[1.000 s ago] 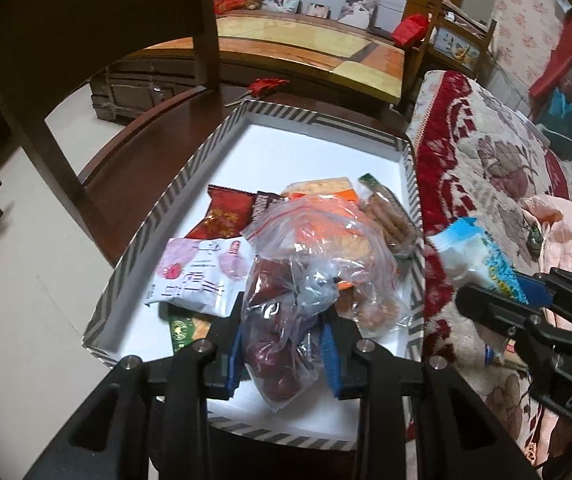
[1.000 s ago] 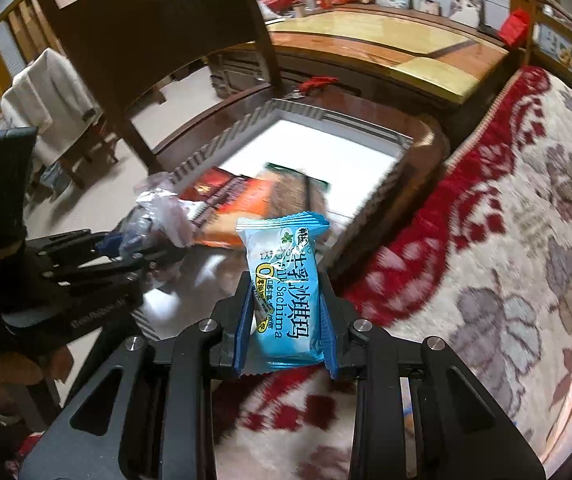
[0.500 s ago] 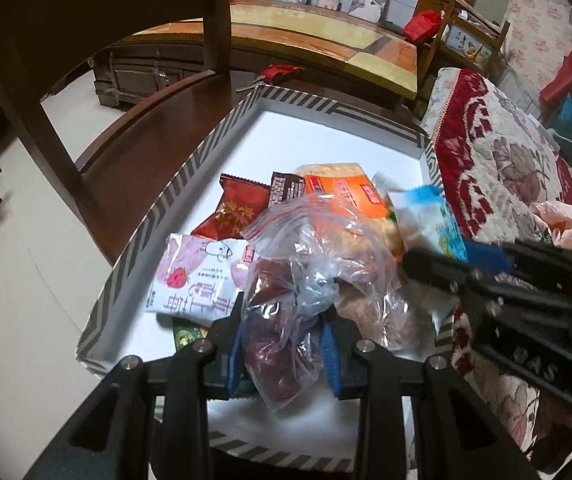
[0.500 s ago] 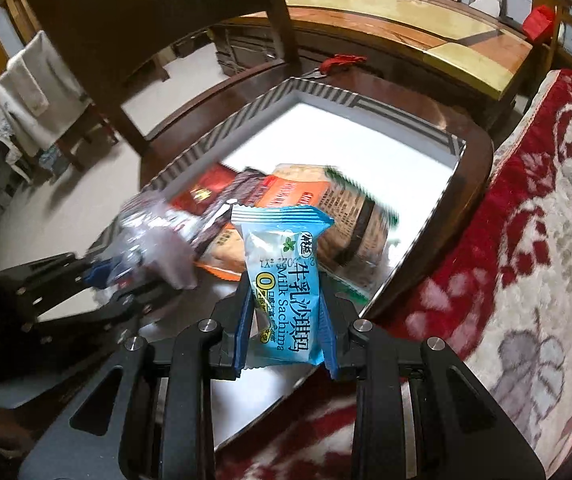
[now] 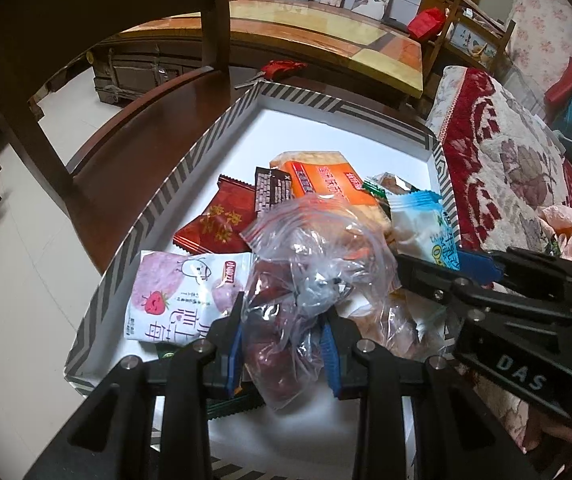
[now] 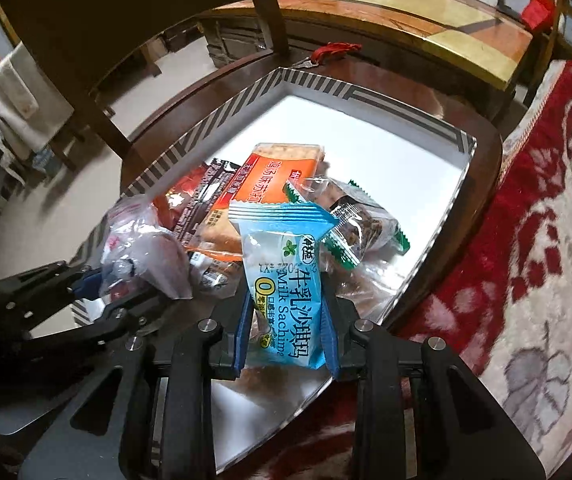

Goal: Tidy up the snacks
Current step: 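Open the left gripper over the tray while the right releases the blue packet, then move both grippers back to the cracker and green packets on the blanket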

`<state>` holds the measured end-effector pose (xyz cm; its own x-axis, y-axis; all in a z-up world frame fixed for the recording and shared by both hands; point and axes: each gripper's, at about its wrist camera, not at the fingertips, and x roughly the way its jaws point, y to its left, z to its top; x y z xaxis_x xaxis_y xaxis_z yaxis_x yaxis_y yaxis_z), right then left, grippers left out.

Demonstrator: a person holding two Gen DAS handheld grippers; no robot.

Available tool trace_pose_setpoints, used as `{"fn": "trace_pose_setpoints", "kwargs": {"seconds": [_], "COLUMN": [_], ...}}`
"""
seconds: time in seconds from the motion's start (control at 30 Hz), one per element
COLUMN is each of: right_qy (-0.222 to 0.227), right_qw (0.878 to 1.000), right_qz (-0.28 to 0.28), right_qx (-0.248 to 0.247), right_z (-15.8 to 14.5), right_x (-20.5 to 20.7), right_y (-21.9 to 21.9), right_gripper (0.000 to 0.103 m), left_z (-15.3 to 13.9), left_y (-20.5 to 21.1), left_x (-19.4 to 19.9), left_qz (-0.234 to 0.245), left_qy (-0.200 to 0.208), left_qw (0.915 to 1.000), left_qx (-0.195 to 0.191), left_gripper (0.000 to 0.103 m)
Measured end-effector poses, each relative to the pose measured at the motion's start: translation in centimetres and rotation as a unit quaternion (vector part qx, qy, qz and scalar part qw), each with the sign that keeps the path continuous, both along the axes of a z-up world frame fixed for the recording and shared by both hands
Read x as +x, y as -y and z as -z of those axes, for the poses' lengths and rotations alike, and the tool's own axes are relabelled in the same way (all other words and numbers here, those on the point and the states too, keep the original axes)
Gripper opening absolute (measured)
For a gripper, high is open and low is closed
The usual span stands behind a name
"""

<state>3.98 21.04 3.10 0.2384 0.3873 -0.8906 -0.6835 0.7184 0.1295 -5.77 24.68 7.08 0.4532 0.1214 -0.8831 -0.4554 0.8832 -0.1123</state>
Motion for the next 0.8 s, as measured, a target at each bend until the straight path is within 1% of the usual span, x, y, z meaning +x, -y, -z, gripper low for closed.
{"fn": "trace_pose_setpoints", "kwargs": {"seconds": [0.07,0.17,0.27,0.37,0.43,0.53,0.63,0.8], "right_qy": [-0.007,-0.005,-0.004,0.001,0.004,0.003,0.010,0.007], "right_qw": [1.000,1.000,1.000,1.000,1.000,0.999,0.999,0.999], "right_qz": [0.005,0.005,0.005,0.003,0.002,0.009,0.011,0.020], "right_qx": [0.006,0.009,0.017,0.022,0.027,0.041,0.038,0.049], "right_z": [-0.3,-0.7,-1.1,-1.7,-2.3,-3.0,-3.4,-3.8], "right_x": [-0.1,-0.6,-1.3,-2.0,-2.5,-2.8,-3.1,-3.8], "right_y": [0.3,0.7,1.0,1.2,1.6,2.4,2.9,4.1], "right_gripper": [0.033,0.045,0.045,0.045,0.045,0.045,0.046,0.046], "left_z": [0.0,0.0,-0.1,-0.4,-0.9,-1.5,-2.0,-2.8], "left_y": [0.0,0.0,0.1,0.1,0.1,-0.2,-0.1,0.6], "left_x": [-0.1,-0.1,-0.2,-0.6,-1.0,-1.5,-1.8,-2.4], "left_qz": [-0.003,-0.007,-0.010,-0.014,-0.018,-0.028,-0.029,-0.025], "left_qy": [0.000,-0.002,-0.005,-0.002,0.004,0.012,0.015,0.018], "left_qw": [1.0000,1.0000,0.9999,0.9998,0.9997,0.9995,0.9994,0.9990], "left_qx": [0.000,0.001,0.007,0.011,0.015,0.010,0.011,0.032], "left_gripper": [0.035,0.036,0.042,0.055,0.071,0.081,0.084,0.085]}}
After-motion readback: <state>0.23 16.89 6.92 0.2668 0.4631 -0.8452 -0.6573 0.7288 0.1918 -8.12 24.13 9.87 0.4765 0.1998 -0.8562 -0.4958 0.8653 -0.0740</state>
